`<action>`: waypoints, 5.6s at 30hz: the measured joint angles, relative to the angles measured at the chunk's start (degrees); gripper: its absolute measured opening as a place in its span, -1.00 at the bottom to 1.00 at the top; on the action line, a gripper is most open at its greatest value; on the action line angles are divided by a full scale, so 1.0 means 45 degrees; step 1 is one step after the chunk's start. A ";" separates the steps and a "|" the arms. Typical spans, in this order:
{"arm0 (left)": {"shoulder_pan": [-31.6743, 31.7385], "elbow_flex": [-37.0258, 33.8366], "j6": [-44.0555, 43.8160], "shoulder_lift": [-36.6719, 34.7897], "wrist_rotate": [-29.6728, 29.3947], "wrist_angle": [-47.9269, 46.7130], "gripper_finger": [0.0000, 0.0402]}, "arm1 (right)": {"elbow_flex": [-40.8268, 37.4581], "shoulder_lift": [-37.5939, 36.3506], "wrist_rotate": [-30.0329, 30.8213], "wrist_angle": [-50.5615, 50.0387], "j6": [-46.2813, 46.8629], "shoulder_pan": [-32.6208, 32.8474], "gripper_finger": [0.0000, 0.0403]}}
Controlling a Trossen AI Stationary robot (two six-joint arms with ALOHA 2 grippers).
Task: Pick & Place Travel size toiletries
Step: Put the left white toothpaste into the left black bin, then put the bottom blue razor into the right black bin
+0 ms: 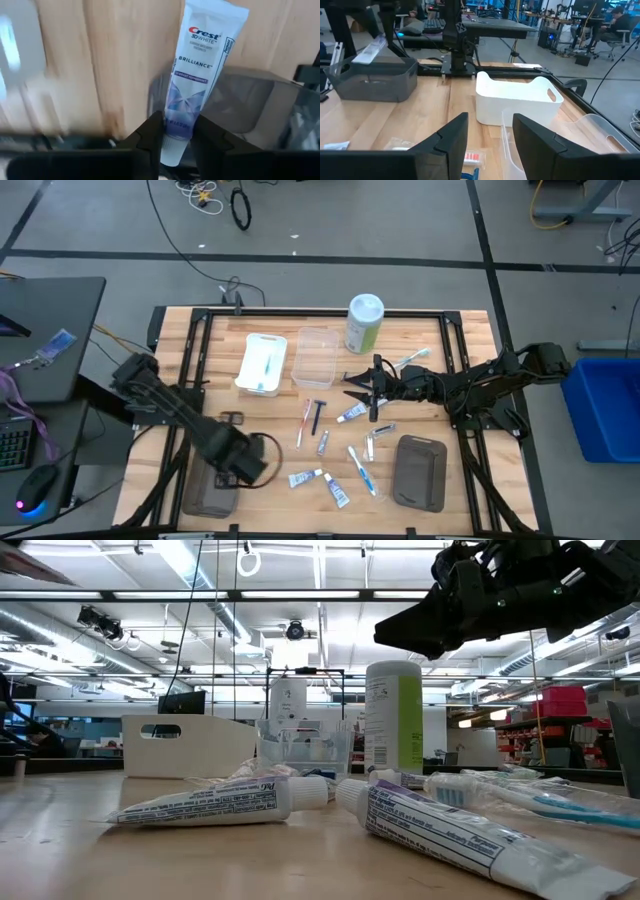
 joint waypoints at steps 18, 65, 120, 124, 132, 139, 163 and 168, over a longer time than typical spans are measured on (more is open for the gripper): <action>-0.3042 -0.4926 -0.5944 -0.0750 0.2214 0.3806 -0.46 | -0.0003 0.0000 0.0000 -0.0003 0.0332 0.0015 -0.17; 0.2863 -0.7881 -0.0817 -0.6928 -0.6183 1.0617 -0.09 | 0.1613 -0.0010 0.0002 -0.0974 -0.0256 0.1343 0.00; 0.6526 -1.1686 0.4058 -0.6807 -0.2693 1.7001 -0.09 | 0.8859 0.8553 -0.0863 -1.0005 -0.7707 0.0828 -0.62; 0.6521 -1.1686 0.4169 -0.6807 -0.2395 1.7005 -0.09 | 0.8839 0.8542 -0.0884 -0.9809 -0.7293 0.0919 -0.73; 0.6526 -1.1686 0.4167 -0.6807 -0.2700 1.7010 -0.09 | 0.8772 0.7144 -0.0352 -1.0721 -0.4715 0.1587 -0.81; 0.6521 -1.1682 0.4068 -0.6807 -0.2930 1.7027 -0.09 | 0.8794 0.4013 0.0091 -1.3372 -0.0025 0.2595 -0.85; 0.6526 -1.1677 0.4038 -0.6807 -0.3882 1.8628 -0.09 | 0.7452 -0.0147 -0.0629 -2.2050 2.1327 0.9882 -0.85; 0.6526 -1.1677 0.4035 -0.6807 -0.3882 1.8739 -0.09 | 0.6333 -0.0117 -0.0552 -2.2015 2.1719 0.9940 -0.85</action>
